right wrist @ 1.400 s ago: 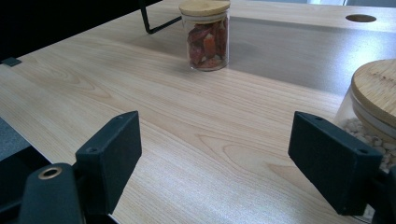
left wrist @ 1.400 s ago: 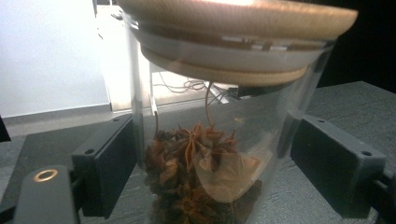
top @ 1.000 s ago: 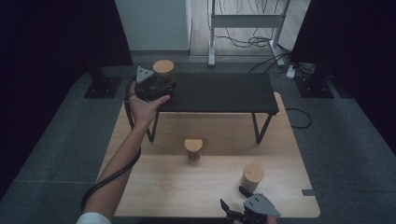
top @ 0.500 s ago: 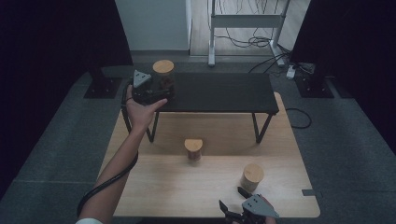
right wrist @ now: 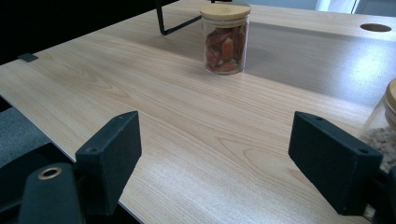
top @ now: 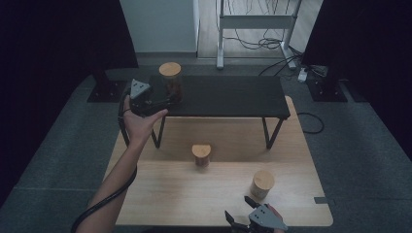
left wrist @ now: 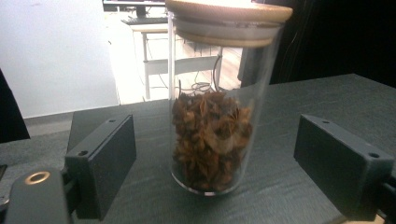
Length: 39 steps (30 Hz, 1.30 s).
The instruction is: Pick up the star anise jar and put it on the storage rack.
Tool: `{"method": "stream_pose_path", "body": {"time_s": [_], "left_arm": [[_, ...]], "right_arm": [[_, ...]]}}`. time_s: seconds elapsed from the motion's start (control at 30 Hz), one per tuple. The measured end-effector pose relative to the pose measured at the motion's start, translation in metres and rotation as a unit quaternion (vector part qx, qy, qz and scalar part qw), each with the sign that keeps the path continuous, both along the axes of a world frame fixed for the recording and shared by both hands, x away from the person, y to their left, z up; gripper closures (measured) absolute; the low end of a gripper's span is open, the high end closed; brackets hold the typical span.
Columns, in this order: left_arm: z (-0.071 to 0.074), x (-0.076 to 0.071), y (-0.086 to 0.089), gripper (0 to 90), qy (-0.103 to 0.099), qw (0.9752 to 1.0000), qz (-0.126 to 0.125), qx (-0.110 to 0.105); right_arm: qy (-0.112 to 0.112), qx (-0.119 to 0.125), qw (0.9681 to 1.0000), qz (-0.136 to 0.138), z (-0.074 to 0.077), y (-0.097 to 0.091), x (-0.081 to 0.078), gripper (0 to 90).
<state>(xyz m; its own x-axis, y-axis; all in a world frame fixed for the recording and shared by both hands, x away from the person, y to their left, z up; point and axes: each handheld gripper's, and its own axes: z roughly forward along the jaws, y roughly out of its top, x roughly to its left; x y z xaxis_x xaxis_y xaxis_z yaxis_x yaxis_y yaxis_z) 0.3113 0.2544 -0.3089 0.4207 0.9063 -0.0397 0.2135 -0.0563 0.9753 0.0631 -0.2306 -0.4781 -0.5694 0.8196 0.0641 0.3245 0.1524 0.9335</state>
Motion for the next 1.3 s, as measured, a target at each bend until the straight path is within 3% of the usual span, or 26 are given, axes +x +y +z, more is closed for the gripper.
{"method": "stream_pose_path", "body": {"time_s": [0.47,0.7,1.3], "left_arm": [[0.002,-0.021,0.003,13.2,-0.007,0.9999,-0.013,-0.006],[-0.002,-0.030,0.006,13.2,0.005,0.9998,-0.016,-0.007],[-0.005,-0.059,0.010,13.7,0.008,0.9981,-0.061,0.008]], "right_arm": [[-0.009,-0.003,0.9999,-0.004,-0.001,0.002,-0.003,16.9],[-0.009,-0.004,0.9999,-0.005,-0.001,0.004,-0.005,16.8],[-0.003,-0.013,0.9999,0.001,-0.002,0.009,-0.004,16.8]]}}
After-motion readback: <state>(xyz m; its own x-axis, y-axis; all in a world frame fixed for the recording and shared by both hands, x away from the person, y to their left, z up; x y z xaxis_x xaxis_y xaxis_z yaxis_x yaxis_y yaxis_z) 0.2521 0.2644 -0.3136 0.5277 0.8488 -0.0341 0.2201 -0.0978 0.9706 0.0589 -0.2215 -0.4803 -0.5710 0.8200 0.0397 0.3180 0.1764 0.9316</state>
